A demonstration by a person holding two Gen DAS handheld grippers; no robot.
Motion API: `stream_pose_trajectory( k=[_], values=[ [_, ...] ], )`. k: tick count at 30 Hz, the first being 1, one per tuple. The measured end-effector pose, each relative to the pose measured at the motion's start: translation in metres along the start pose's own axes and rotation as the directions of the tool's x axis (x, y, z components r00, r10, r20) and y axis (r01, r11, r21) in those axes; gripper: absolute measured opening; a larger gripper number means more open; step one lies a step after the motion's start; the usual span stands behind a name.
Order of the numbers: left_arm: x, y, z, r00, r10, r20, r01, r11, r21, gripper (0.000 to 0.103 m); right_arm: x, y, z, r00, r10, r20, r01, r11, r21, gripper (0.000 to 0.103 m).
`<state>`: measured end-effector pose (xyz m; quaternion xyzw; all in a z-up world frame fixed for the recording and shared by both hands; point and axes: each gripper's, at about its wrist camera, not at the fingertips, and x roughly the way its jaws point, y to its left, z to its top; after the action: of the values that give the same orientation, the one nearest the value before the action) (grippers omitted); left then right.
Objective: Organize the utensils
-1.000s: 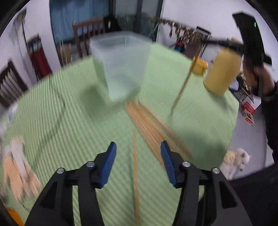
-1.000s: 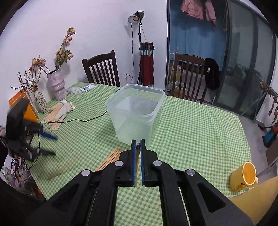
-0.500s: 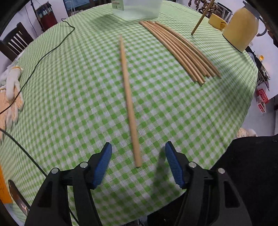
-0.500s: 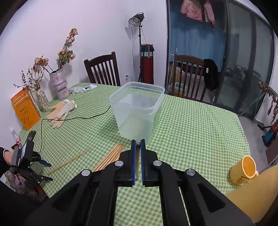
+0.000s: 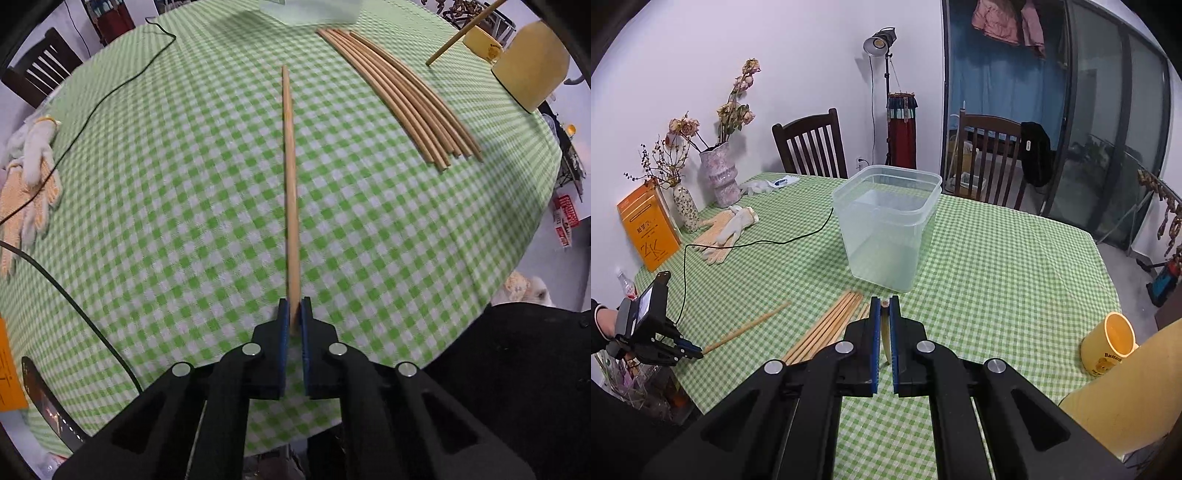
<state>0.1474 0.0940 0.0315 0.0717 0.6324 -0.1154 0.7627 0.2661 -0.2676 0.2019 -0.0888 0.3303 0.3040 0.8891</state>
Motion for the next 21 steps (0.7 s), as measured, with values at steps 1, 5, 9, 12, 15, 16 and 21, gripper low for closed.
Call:
stream_pose_trajectory(
  k=[1,5,9,12,15,16,21],
  values=[
    [-0.002,-0.001,0.001,1.0,-0.012,-0.003,0.012,1.0,0.003,0.003,0.0,0.0,-0.001,1.0,0.001,0.002,-0.001,1.0,-0.001,0.005],
    [-0.014,-0.004,0.013,1.0,-0.006,0.004,0.006,1.0,0.02,0.003,-0.001,0.001,-0.003,1.0,0.009,0.011,-0.009,1.0,-0.004,0.005],
    [-0.033,-0.006,0.026,0.999,0.013,0.032,-0.014,0.999,0.046,0.003,-0.002,0.001,-0.006,1.0,0.017,0.024,-0.017,1.0,-0.004,0.005],
    [-0.056,-0.006,0.039,0.997,0.029,0.075,-0.033,0.998,0.061,0.003,-0.002,0.0,-0.007,0.999,0.021,0.028,-0.021,1.0,-0.004,0.005],
    [-0.082,-0.01,0.055,0.99,0.058,0.125,-0.069,0.994,0.085,0.003,-0.003,-0.001,-0.006,0.999,0.024,0.032,-0.023,1.0,-0.005,0.005],
    [-0.09,-0.011,0.061,0.987,0.074,0.144,-0.089,0.991,0.096,0.003,-0.003,-0.002,-0.006,0.999,0.025,0.033,-0.025,1.0,-0.005,0.005],
    [-0.13,-0.02,0.099,0.971,0.125,0.205,-0.16,0.974,0.163,0.003,-0.003,-0.004,-0.003,0.998,0.03,0.056,-0.03,1.0,0.001,0.005]
  ],
)
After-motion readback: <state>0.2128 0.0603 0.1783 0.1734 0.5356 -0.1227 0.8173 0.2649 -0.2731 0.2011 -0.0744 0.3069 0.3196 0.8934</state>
